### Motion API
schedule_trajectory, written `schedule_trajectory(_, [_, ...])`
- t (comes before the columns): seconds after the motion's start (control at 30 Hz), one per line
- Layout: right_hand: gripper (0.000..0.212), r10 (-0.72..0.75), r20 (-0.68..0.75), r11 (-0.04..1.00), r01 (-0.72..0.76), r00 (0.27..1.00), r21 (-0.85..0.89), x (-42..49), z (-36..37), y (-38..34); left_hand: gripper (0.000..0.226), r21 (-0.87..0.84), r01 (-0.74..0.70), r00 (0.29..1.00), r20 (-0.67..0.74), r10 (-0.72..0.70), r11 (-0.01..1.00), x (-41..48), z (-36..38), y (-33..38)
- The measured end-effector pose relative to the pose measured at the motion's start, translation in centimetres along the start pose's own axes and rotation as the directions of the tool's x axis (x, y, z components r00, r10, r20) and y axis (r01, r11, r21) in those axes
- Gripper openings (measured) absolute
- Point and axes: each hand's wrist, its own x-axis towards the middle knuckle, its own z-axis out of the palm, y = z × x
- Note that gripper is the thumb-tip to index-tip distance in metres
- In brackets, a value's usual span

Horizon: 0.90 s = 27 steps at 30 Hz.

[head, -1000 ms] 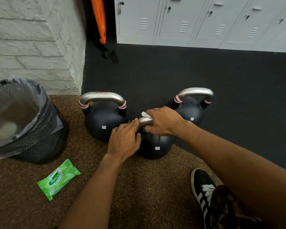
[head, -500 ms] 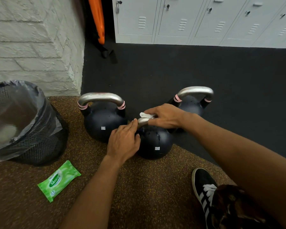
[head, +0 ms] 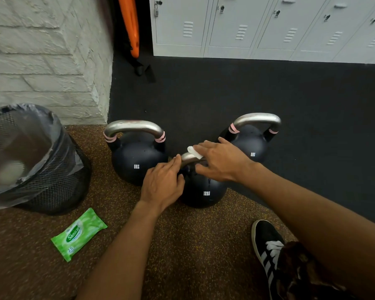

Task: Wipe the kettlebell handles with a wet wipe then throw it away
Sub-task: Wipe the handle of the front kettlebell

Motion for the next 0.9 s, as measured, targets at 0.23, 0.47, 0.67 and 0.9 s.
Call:
schedule_trajectory(0.23, [0.071,0.030,-0.211,0.979,-0.071,0.977,-0.189,-3.6,6.0,-3.3,0.061,0.070,-0.030,0.999,-0.023,0.031,0.997,0.2,-0.2,0.0])
schedule_trajectory(0.47, [0.072,0.139,-0.284,0.975,-0.181,0.949,-0.127,-3.7,8.0,-4.4,0.072,0.039,-0.040,0.999,0.025,0.039,0.998,-0.5,0.5,0.3])
schedule_trajectory(0.67, [0.078,0.158,-0.262,0.974,-0.194,0.952,-0.116,-4.2,8.9,-4.0,0.065,0.055,-0.051,0.999,0.016,0.051,0.997,0.2,-0.5,0.3])
schedule_trajectory(0.9, [0.078,0.169,-0.266,0.975,-0.201,0.949,-0.097,-4.0,8.7,-4.2,0.064,0.069,-0.047,0.999,0.024,0.046,0.997,0.2,-0.4,0.3])
